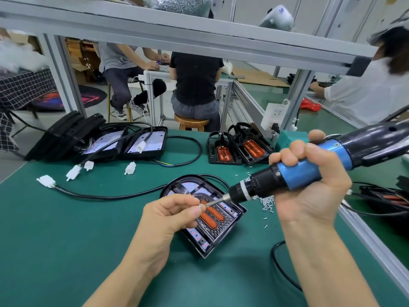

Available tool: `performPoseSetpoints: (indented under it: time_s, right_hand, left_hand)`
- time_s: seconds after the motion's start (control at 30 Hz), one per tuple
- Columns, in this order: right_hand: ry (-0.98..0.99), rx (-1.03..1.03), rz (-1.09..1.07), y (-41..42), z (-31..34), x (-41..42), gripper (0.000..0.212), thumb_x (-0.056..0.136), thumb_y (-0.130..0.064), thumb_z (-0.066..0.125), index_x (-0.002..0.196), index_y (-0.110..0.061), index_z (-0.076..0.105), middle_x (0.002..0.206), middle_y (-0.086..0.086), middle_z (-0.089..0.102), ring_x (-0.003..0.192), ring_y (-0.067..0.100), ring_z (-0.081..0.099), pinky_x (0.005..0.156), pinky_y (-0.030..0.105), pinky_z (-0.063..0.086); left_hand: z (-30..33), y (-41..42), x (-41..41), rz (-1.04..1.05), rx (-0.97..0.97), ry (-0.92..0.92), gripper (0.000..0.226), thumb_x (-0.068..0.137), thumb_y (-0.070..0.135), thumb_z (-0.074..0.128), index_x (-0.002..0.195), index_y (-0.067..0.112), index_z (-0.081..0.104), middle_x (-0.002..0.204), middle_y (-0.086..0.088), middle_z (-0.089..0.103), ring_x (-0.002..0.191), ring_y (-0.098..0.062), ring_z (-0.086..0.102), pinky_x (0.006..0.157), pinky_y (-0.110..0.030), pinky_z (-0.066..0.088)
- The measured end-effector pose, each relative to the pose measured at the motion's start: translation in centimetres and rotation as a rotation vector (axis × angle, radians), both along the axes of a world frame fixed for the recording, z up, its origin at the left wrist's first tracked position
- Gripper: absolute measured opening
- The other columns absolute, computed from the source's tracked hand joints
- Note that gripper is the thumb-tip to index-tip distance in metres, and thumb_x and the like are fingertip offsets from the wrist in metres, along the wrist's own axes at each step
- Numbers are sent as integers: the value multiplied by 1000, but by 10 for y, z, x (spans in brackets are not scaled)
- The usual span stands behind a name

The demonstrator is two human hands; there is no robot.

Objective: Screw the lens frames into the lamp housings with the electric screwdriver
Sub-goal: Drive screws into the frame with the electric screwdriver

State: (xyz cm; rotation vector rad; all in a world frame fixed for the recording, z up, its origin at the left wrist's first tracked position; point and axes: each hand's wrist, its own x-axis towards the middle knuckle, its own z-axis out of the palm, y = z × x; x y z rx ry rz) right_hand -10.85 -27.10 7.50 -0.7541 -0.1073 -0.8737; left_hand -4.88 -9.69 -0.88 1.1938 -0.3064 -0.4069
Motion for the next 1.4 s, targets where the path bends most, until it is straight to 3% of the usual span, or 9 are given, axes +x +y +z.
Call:
performPoseSetpoints:
  time_s: [0.37, 0.57, 0.67, 0.77, 0.9, 1.07, 1.17, 1.3, 1.4]
  right_hand:
    - [16, -30, 5, 12, 1, 4, 21, 72, -6, 47, 90, -17, 49, 57, -4, 46, 49, 10, 45, 60, 23, 47]
    - [18, -42, 7, 14, 1, 5, 22, 72, -6, 47, 90, -17, 49, 57, -4, 46, 49, 10, 46, 60, 24, 47]
    - [16, -48, 9, 14, 1, 5, 22, 72, -6, 47, 91, -17, 49, 57, -4, 45, 49, 10, 46, 60, 24, 47]
    - [17, -67, 7, 14, -1, 4, 22, 72, -6, 46, 91, -17, 48, 57, -4, 45, 49, 10, 46, 60, 24, 47]
    - [1, -24, -5, 13, -4, 7, 21, 72, -6, 46, 89, -17, 49, 57, -5, 45, 48, 10, 46, 59, 23, 47]
    - [2, 34, -35, 8, -10, 8, 19, 72, -6, 46, 88, -17, 49, 58, -5, 46, 49, 9, 46, 60, 23, 47]
    - [-5, 49, -23, 5, -10, 8, 19, 71, -6, 46, 87, -18, 49, 58, -5, 46, 48, 9, 46, 60, 22, 47]
    - [3, 33, -22, 1, -11, 6, 19, 72, -6, 47, 87, -17, 49, 57, -5, 46, 48, 9, 46, 60, 23, 47]
    - [37, -10, -14, -3, -15, 4, 20, 72, -6, 46, 89, -17, 49, 56, -5, 46, 48, 10, 46, 59, 23, 47]
  left_hand:
    - [0, 5, -4, 25, -46, 38, 14, 57, 8, 76, 71, 12, 76, 75, -14, 72, 70, -19, 66, 58, -23, 54]
    - [0, 6, -4, 27, -40, 31, 25, 49, 1, 86, 70, 11, 77, 72, -14, 72, 66, -17, 67, 56, -22, 53]
    - [0, 5, -3, 38, -67, 50, 21, 50, 11, 80, 70, 10, 76, 72, -16, 71, 60, -17, 64, 57, -23, 53]
    - [0, 5, -2, 31, -45, 9, 27, 45, 7, 86, 70, 10, 77, 69, -15, 71, 60, -17, 64, 57, -22, 53]
    - [2, 3, 2, 63, -28, -69, 22, 48, 18, 79, 69, 11, 76, 67, -15, 70, 60, -20, 63, 58, -21, 53]
    - [0, -1, 3, 60, -33, -83, 17, 52, 13, 79, 68, 13, 76, 66, -12, 69, 58, -16, 61, 61, -20, 53]
    - [-1, -1, 3, 25, 18, -127, 31, 51, 2, 86, 77, 17, 77, 76, -8, 72, 68, -14, 64, 68, -20, 54]
    - [-3, 12, 5, 52, 94, -179, 42, 57, 11, 78, 96, 25, 73, 95, 2, 72, 70, -9, 61, 69, -20, 52]
    - [-15, 26, 21, 348, 470, -238, 41, 65, 28, 82, 103, 27, 65, 101, 9, 68, 75, -10, 58, 71, -22, 46]
